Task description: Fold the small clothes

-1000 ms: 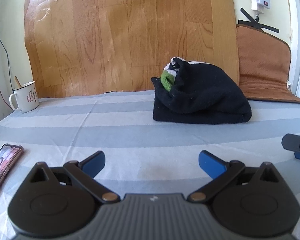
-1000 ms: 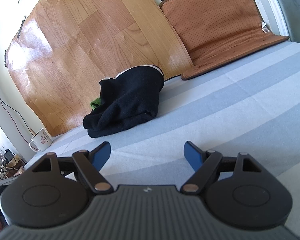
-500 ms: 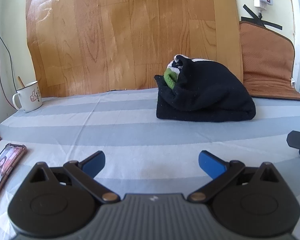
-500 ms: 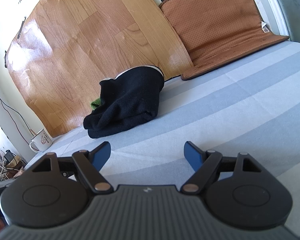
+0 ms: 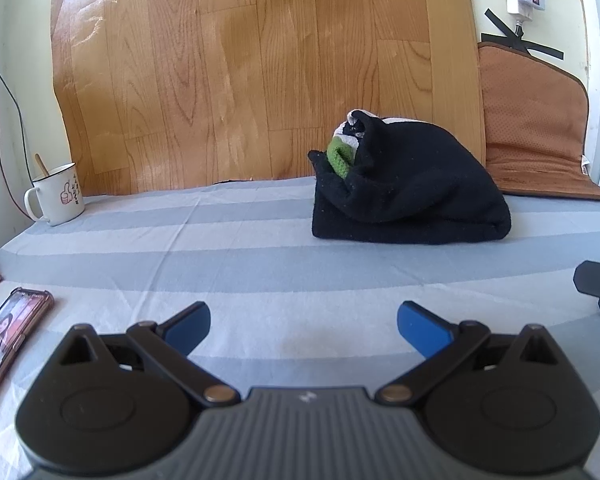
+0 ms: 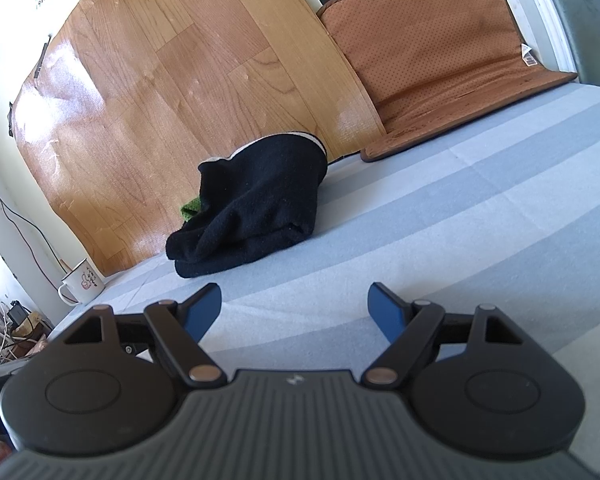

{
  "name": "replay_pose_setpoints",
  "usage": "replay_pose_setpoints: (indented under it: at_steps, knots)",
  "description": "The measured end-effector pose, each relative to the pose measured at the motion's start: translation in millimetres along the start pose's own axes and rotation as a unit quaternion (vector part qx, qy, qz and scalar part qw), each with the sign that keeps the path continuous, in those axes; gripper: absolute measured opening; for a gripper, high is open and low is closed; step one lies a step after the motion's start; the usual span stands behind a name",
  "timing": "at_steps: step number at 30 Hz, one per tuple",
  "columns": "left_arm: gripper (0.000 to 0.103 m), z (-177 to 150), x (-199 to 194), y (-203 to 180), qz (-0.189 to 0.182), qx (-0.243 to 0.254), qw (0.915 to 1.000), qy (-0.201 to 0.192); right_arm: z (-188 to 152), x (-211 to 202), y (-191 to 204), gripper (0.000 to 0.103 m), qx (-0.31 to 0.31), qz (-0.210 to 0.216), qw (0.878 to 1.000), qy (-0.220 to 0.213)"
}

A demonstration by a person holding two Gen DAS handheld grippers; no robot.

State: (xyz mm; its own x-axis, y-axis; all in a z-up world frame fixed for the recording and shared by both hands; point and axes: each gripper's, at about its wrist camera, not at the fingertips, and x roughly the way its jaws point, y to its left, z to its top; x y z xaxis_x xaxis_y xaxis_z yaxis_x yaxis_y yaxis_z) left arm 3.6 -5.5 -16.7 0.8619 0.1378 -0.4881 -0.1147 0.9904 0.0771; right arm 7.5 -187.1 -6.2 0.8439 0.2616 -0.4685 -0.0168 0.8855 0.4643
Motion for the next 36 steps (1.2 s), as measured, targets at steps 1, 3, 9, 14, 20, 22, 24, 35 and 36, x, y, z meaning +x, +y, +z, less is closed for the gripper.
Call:
replay_pose_setpoints:
  at_steps: [1,3,9,14,20,22,24,35,36]
  knots:
    - [0.103,-0.1,-0.2,-0.1,0.0,-0.001,1.0,0.0,0.0,0.0,0.0,0.082,0.0,0.0,1.0,0.0]
    - [0.103,-0.1,-0.2,0.2,0.002,-0.003,1.0,-0.002,-0.4,-0.2,-0.1,0.082,0.0,0.0,1.0,0.0]
    - [0.103,0.2,0.9,3.5,0.002,-0.014,0.9999,-0.004,0.2,0.2,0.0,0.082,0.0,0.0,1.0,0.0]
    - [0.103,0.2,1.2,2.5,0.002,-0.008,1.0,-0.006,0.3,0.2,-0.1,0.082,0.0,0.0,1.0,0.001]
    - [0.103,0.5,1.7,3.0,0.001,-0.009,1.0,-0.001,0.2,0.0,-0.1,0.082,0.0,0.0,1.0,0.001]
    - [0.103,0.3,1.6,2.4,0.001,-0.008,1.0,0.0,0.7,0.4,0.1,0.082,0.0,0.0,1.0,0.001]
    - [0.103,0.0,1.6,2.1,0.001,-0.007,1.0,0.0,0.7,0.4,0.1,0.082,0.0,0.001,1.0,0.001]
    - [0.103,-0.2,2.3,0.9,0.002,-0.003,1.0,0.003,0.3,0.0,0.5,0.082,0.0,0.0,1.0,0.001]
    - [0.103,-0.3,2.3,0.9,0.002,-0.002,1.0,0.003,0.1,-0.2,0.4,0.082,0.0,0.0,1.0,0.001]
